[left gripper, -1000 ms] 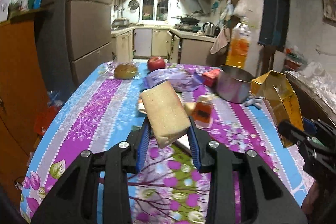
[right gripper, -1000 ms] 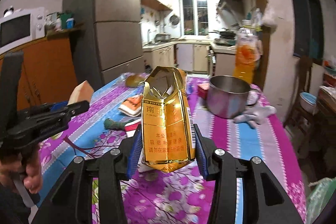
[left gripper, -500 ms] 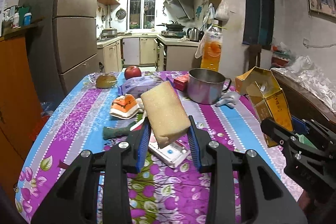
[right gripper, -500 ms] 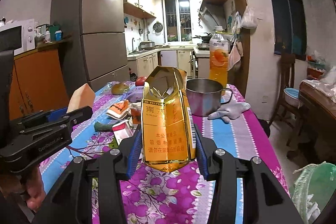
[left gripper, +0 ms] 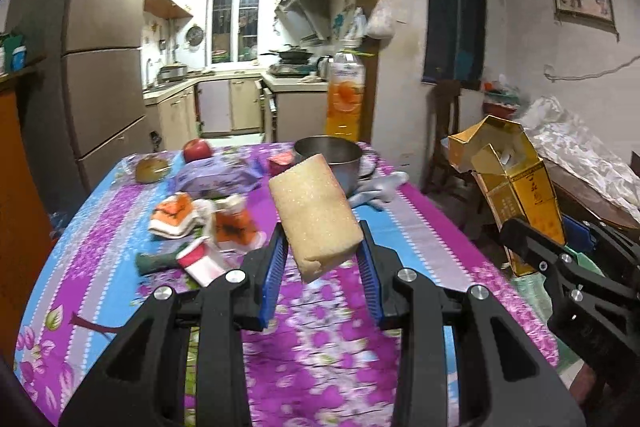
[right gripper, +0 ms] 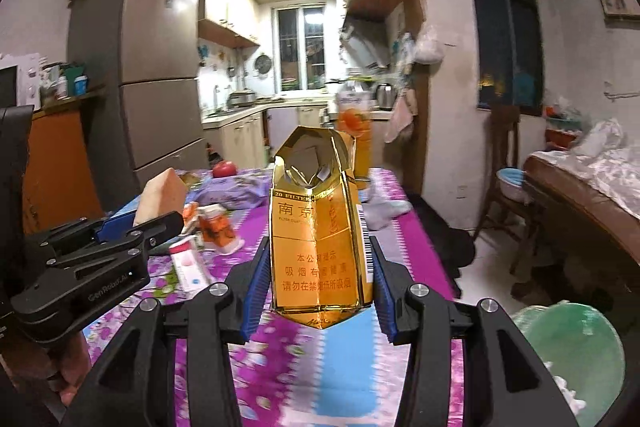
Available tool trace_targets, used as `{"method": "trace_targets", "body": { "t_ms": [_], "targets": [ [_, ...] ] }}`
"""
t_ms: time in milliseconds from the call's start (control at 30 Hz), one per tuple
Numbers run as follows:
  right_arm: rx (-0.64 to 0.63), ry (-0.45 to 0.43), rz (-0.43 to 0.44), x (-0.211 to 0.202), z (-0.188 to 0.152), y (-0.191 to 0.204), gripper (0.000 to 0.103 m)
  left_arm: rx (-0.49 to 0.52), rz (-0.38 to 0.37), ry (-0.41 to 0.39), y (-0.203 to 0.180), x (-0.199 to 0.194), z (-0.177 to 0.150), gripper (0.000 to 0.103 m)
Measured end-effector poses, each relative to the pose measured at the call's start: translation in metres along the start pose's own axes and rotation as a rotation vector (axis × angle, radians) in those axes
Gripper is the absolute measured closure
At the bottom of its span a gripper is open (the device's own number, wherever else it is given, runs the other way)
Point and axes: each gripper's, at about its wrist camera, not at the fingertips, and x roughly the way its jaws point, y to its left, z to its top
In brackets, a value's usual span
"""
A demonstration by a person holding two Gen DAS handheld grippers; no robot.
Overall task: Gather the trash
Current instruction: 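Carry the sponge and cigarette box over the green bin with both tools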
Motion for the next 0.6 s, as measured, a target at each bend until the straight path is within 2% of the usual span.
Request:
{"method": "trace_targets", "body": {
  "t_ms": [333, 600],
  "targets": [
    [0.063, -0.003, -0.149, -0.046, -0.012, -0.079, 0.056, 0.069, -0.134, 0.004, -0.089, 0.011, 0.007, 0.07],
    [0.12, 0.012, -0.276, -0.084, -0.025, -0.158, 0.056, 0.133, -0.241, 0.02, -0.162, 0.019, 0.005, 0.07]
  ]
}}
